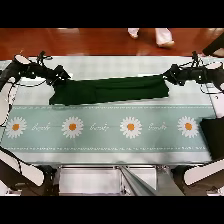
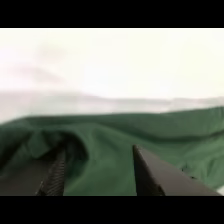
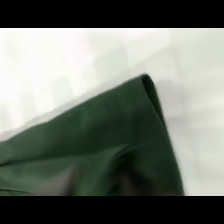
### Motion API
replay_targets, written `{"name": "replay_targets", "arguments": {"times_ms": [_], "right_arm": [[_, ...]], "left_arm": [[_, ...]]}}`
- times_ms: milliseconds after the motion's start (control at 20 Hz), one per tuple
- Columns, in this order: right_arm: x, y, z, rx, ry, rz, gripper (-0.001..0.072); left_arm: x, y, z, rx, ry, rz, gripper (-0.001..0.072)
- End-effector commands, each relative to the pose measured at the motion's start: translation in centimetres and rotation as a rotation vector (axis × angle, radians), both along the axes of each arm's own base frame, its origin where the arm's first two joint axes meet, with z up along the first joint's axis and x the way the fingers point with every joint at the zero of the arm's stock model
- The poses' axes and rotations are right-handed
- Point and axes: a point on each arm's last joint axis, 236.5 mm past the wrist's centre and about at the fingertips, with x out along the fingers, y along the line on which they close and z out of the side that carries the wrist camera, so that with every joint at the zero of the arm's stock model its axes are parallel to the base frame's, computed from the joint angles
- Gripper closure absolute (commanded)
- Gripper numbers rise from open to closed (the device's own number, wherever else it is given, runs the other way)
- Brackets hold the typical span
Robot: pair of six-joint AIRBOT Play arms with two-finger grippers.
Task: Fold the shirts.
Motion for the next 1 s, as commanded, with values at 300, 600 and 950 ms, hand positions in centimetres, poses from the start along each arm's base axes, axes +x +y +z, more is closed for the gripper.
{"name": "replay_targets", "arguments": {"times_ms": [300, 600, 950], "right_arm": [[-6.6, -8.9, 10.9, 0.006, -0.050, -0.046, 0.0301], [-14.4, -13.7, 5.3, -0.129, 0.081, -0.173, 0.0300], [-10.2, -7.7, -2.8, 0.066, 0.199, -0.043, 0.0300]], "left_arm": [[-5.8, 8.5, 13.1, 0.116, -0.081, -0.010, 0.0202], [-14.5, 4.4, 13.7, 0.195, -0.343, 0.085, 0.0202], [-19.5, 0.2, 8.3, 0.177, -0.286, 0.029, 0.0202]]}}
